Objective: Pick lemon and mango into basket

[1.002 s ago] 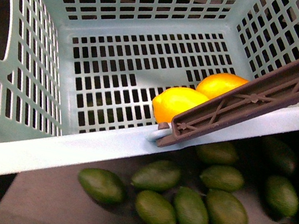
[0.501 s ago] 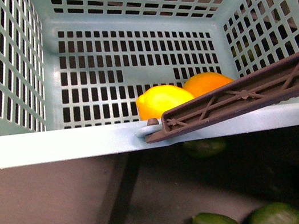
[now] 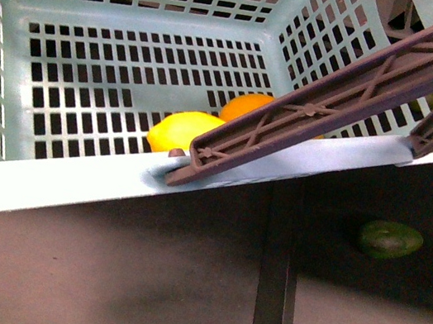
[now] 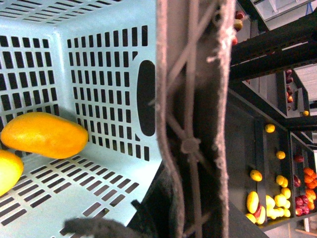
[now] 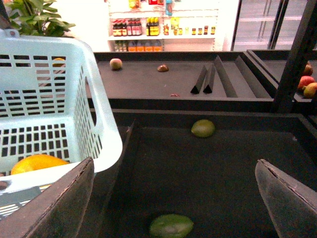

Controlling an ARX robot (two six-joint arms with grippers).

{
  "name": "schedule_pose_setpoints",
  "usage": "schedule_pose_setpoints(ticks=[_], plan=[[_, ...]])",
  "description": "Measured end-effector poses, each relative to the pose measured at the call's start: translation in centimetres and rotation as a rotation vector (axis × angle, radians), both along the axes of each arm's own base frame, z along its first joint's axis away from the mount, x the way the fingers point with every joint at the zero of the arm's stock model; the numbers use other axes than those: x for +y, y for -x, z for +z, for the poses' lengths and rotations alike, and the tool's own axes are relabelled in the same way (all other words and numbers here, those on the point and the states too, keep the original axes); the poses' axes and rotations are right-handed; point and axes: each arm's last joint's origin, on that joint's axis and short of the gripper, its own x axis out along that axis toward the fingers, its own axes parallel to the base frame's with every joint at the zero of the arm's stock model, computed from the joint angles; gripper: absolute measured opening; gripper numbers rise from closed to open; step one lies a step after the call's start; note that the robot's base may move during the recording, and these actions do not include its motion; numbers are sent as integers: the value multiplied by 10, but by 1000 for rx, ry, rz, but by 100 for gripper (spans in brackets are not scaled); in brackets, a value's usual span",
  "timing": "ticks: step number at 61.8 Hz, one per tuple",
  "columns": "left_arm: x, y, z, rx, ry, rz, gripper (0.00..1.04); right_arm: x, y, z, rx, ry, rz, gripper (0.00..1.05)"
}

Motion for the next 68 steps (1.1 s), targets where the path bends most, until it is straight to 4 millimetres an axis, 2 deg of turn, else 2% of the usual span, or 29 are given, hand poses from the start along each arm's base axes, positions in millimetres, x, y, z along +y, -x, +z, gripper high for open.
schedule_pose_setpoints(ticks=[2, 7, 11, 21, 29, 35, 46, 56, 68], plan=[[-1, 0, 0, 1, 2, 1, 6, 0, 0, 0, 0, 0, 0, 96], [-13, -1, -2, -204, -94, 165, 6, 0, 0, 0, 0, 0, -3, 96], [-20, -5, -7, -285, -185, 234, 6, 0, 0, 0, 0, 0, -3, 96], [-24, -38, -36, -257, -269, 299, 6, 0, 0, 0, 0, 0, -5, 96], [-24, -60, -71, -170, -225, 365, 6, 0, 0, 0, 0, 0, -4, 96], [-24, -79, -107, -87, -140, 450, 6, 0, 0, 0, 0, 0, -4, 96], [-18, -98, -154, 38, -12, 577, 6, 0, 0, 0, 0, 0, -4, 96], [-2, -112, -161, 82, 155, 764, 6, 0, 0, 0, 0, 0, -4, 96], [14, -112, -171, 104, 201, 886, 6, 0, 0, 0, 0, 0, -4, 96]])
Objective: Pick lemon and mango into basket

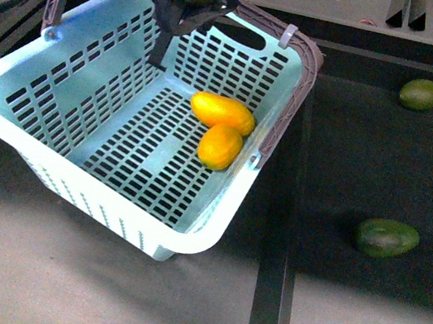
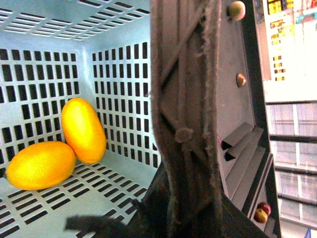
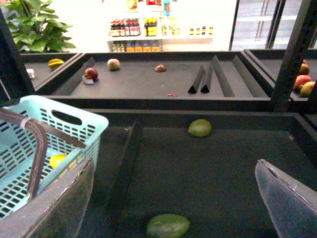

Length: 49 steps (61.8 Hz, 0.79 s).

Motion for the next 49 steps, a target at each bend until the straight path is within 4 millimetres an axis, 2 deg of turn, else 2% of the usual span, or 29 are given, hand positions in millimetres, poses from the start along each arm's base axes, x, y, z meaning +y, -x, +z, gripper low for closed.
schedule_pose_setpoints(ticks=[11, 13, 20, 27, 36, 42, 49], plan=[[20, 6, 0, 37, 37, 79, 6, 0, 0, 0, 0, 0, 0, 96], [24, 7, 0, 42, 41, 90, 9, 0, 0, 0, 0, 0, 0, 96], [35, 10, -7, 82, 12, 95, 30, 0, 0, 0, 0, 0, 0, 96], [39, 13, -3, 99, -18, 65, 51, 0, 0, 0, 0, 0, 0, 96], [51, 26, 16, 90, -55, 73, 77, 0, 0, 0, 0, 0, 0, 96], [70, 47, 33, 96, -135, 135, 99, 0, 0, 0, 0, 0, 0, 96], [86, 71, 44, 152, -221, 180, 98, 0, 0, 0, 0, 0, 0, 96]])
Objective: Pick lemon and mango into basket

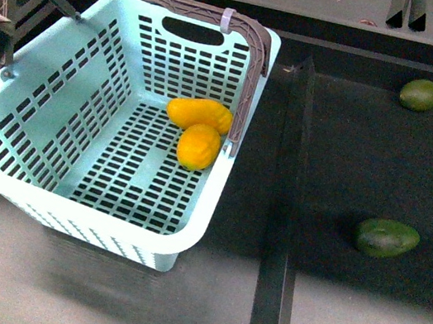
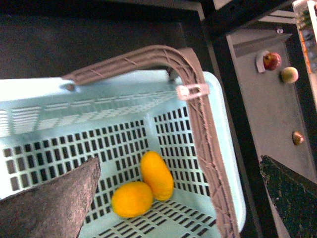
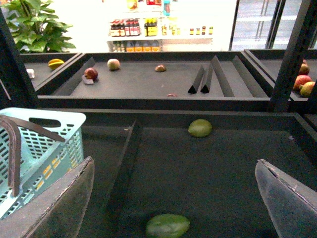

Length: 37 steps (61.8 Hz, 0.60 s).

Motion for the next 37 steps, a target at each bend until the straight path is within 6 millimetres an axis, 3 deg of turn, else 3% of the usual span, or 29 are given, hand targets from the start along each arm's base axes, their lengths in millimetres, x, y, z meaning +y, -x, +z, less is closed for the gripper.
schedule_pose_setpoints(ticks=[8, 10, 12, 15, 18, 22, 29, 37], plan=[[3, 7, 5, -24, -9, -51, 96, 0, 0, 0, 0, 0, 0, 96], [8, 8, -4, -133, -23, -235, 87, 0, 0, 0, 0, 0, 0, 96], [16, 17, -15, -238, -172, -417, 79, 0, 0, 0, -1, 0, 0, 96], [27, 32, -20, -330, -340, -516, 70, 0, 0, 0, 0, 0, 0, 96], [44, 53, -10, -439, -663, -583, 56, 0, 0, 0, 0, 0, 0, 96], [63, 75, 0, -458, -902, -605, 37, 0, 0, 0, 0, 0, 0, 96], [81, 105, -13, -401, -999, -656, 5, 0, 0, 0, 0, 0, 0, 96], [92, 125, -20, -409, -1019, -650, 4, 0, 0, 0, 0, 0, 0, 96]])
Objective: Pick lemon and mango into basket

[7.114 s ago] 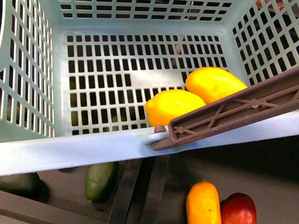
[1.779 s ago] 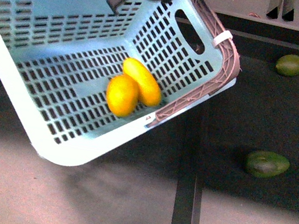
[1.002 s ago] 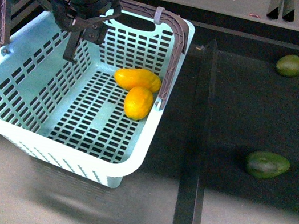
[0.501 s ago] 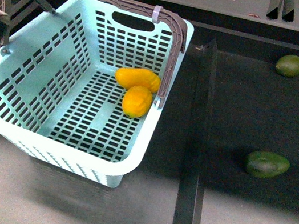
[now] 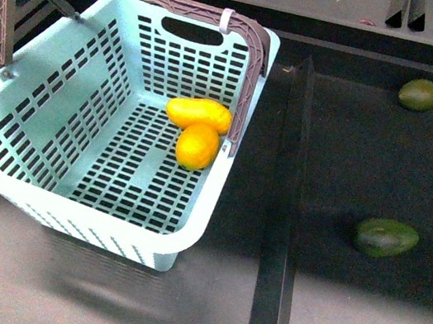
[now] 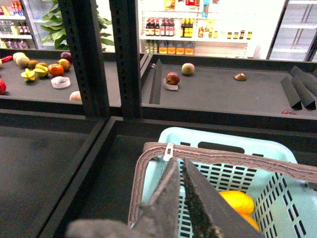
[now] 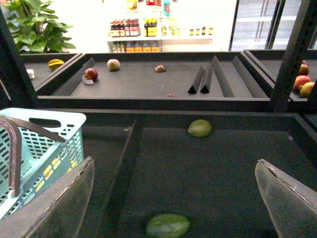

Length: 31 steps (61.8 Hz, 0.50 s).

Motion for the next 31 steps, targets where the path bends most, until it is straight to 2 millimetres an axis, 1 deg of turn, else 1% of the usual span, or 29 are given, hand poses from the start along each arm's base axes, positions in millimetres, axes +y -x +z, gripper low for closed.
schedule_pose_setpoints(ticks=[5, 16, 19, 23, 31], plan=[[5, 11, -6, 23, -6, 5, 4, 0, 0, 0, 0, 0, 0, 96], [12, 30, -4, 16, -8, 0, 3, 0, 0, 0, 0, 0, 0, 96], [17, 34, -4, 18, -8, -22, 3, 0, 0, 0, 0, 0, 0, 96], [23, 40, -4, 18, -9, 5, 3, 0, 0, 0, 0, 0, 0, 96], [24, 54, -3, 14, -10, 3, 3, 0, 0, 0, 0, 0, 0, 96]])
